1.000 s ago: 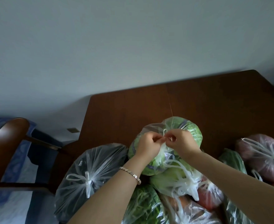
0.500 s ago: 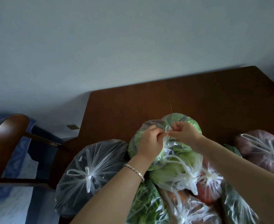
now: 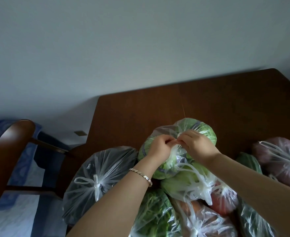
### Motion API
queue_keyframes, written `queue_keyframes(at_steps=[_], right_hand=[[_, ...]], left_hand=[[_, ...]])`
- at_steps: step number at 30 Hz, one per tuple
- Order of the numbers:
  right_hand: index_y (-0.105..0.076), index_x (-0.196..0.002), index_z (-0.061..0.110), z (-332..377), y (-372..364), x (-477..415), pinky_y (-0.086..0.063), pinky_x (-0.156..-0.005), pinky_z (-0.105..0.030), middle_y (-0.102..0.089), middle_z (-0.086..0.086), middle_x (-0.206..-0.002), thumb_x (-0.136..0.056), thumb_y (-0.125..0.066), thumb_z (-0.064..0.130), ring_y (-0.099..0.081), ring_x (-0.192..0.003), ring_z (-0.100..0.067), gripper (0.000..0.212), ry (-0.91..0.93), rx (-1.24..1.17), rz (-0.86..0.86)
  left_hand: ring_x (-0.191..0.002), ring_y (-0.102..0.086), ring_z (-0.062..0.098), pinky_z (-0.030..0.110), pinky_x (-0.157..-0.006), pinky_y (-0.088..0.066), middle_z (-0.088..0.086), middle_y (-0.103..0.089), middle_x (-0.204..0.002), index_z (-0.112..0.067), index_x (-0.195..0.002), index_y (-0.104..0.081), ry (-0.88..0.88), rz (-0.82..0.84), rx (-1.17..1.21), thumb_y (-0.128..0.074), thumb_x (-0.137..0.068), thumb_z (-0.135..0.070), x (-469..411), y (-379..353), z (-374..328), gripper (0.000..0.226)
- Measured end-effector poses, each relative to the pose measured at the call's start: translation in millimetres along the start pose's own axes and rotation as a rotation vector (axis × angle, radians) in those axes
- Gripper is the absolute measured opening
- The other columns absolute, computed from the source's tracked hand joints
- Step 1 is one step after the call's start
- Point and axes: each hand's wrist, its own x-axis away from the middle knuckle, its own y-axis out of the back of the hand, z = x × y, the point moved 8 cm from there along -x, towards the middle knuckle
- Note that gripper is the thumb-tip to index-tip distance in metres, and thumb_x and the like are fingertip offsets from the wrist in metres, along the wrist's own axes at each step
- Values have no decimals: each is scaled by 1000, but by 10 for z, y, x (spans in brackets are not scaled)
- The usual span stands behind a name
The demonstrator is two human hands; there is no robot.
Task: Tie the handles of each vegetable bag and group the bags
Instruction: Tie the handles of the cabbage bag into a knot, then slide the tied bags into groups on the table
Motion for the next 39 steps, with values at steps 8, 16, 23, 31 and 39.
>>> queue_keyframes(at_steps=[8,16,23,31,39], right_hand=[[-59,-75,13,22,-158,164,-51,-67,-33,-58,-2,-76,-80,-38,24,-54,-72,-22,25,71,70,171],[-63,-92,15,0,-135,91,-49,-90,-44,-59,-3,-97,-82,-58,19,-55,-96,-25,12,37,160,267],[-18,-142,14,100,-395,-68,-22,-113,-43,-27,-11,-146,-86,-51,14,-25,-135,-29,65,-29,496,553],[-44,-127,12,51,-602,-249,-28,-108,-43,-50,-10,-133,-89,-45,22,-29,-134,-32,38,-94,563,758],[-49,-123,20,86,-461,-488,-45,-77,-29,-60,-5,-118,-83,-45,19,-59,-106,-23,40,-402,412,626]], left_hand=[[-92,-59,20,18,-68,-33,10,-66,-101,-5,-96,-68,-150,-15,-246,-54,-90,-12,-4,19,-101,17],[-99,-58,27,25,-80,-41,15,-64,-105,-2,-100,-66,-145,-130,-223,-51,-91,-9,15,113,-141,19],[-122,-44,29,39,-99,-42,13,-42,-134,-7,-135,-31,243,-197,-834,-53,-89,-35,593,799,763,58],[-102,-60,25,36,-87,-49,9,-59,-113,-10,-123,-41,585,-134,-802,-51,-87,-9,1211,1239,1663,37],[-89,-66,22,28,-68,-48,8,-67,-100,-8,-144,-13,407,-71,-742,-52,-90,-19,999,1353,1839,68]])
